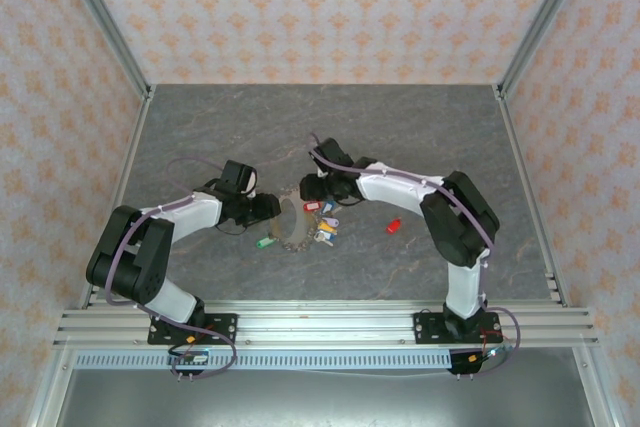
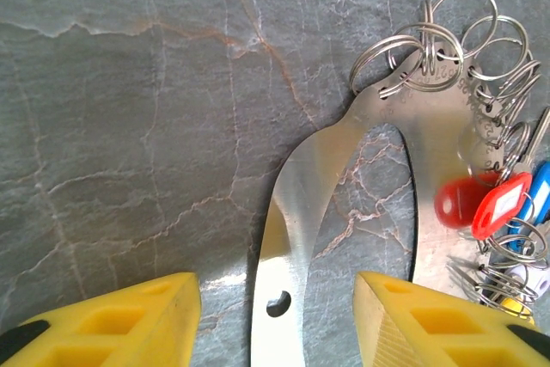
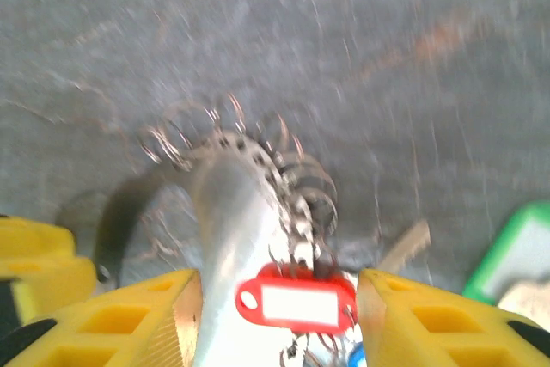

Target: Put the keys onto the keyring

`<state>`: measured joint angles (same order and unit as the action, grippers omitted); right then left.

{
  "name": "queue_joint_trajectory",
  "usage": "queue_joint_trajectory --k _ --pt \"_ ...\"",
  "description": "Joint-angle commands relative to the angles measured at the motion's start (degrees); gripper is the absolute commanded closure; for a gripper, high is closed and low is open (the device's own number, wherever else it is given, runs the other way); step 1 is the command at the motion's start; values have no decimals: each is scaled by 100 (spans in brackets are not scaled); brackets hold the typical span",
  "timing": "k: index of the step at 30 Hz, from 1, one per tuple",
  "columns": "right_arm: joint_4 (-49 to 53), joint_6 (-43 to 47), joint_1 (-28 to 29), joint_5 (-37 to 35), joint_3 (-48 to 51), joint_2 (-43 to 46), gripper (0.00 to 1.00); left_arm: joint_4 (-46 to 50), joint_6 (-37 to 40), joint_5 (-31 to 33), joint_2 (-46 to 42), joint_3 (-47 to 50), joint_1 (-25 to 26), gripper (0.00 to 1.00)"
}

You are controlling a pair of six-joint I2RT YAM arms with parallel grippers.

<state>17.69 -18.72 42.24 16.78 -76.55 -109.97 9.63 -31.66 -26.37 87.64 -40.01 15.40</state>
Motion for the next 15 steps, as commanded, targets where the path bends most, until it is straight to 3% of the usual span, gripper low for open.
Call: queue_joint_trajectory --k 1,7,12,15 --pt "737 631 -97 -67 -624 -567 48 61 -81 305 -221 -3 16 49" --pt "1332 1098 -108 339 -1538 -1363 48 20 -120 311 -381 72 16 48" --pt "1417 1313 -108 402 -1661 -1528 49 -125 -147 125 -301 72 15 49" --pt "1384 1506 -110 773 -1590 -1548 55 -180 -139 38 -240 63 16 49"
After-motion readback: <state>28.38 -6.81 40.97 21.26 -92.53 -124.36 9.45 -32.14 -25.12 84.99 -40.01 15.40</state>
